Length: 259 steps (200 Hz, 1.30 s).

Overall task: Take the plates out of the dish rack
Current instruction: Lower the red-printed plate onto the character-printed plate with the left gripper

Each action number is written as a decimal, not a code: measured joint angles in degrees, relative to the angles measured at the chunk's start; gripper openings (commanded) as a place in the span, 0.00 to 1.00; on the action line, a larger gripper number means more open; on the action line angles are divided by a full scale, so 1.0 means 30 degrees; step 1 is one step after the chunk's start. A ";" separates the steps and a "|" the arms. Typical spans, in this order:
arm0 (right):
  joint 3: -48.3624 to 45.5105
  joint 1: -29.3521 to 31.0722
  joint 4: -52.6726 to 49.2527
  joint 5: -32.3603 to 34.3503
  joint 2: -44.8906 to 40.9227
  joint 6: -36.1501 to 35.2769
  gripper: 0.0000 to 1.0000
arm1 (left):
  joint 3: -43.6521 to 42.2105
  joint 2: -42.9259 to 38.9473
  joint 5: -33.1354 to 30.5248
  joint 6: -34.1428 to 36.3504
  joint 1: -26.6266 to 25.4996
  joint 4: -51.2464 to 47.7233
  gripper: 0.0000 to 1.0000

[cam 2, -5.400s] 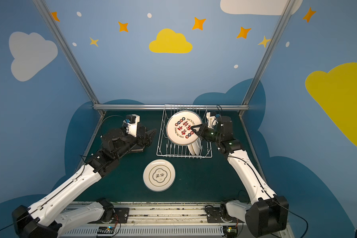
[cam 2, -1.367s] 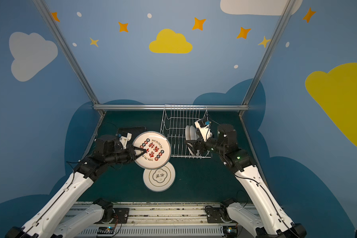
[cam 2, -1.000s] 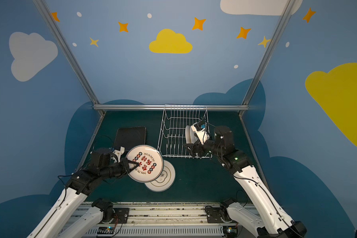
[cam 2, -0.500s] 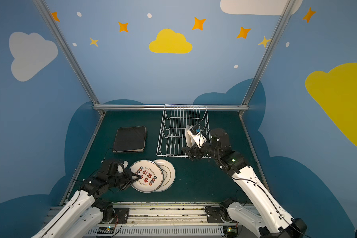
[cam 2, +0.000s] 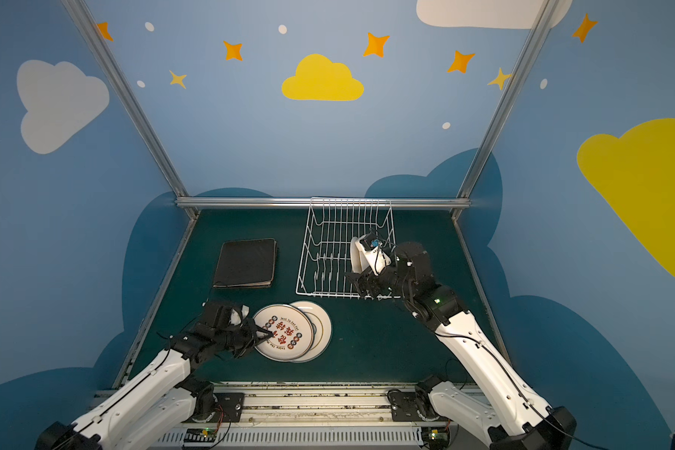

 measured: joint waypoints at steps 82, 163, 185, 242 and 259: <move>0.0000 0.0000 0.0379 0.0117 0.0474 0.0153 0.90 | -0.0284 0.1450 0.0007 -0.0160 -0.0321 0.1683 0.16; 0.0000 0.0000 0.0576 0.0117 0.0510 0.0284 0.90 | 0.0051 0.3504 -0.0321 0.0277 -0.1311 0.2477 0.42; 0.0000 0.0000 0.0576 0.0117 0.0510 0.0284 0.90 | 0.0707 0.3898 -0.0561 0.0597 -0.1501 0.2229 0.61; -0.0007 0.0000 0.0576 0.0117 0.0517 0.0284 0.90 | 0.1967 0.4641 -0.0889 0.1071 -0.1770 0.1880 0.88; -0.0007 0.0000 0.0576 0.0117 0.0517 0.0291 0.90 | 0.2266 0.4896 -0.0962 0.1268 -0.1880 0.1698 0.91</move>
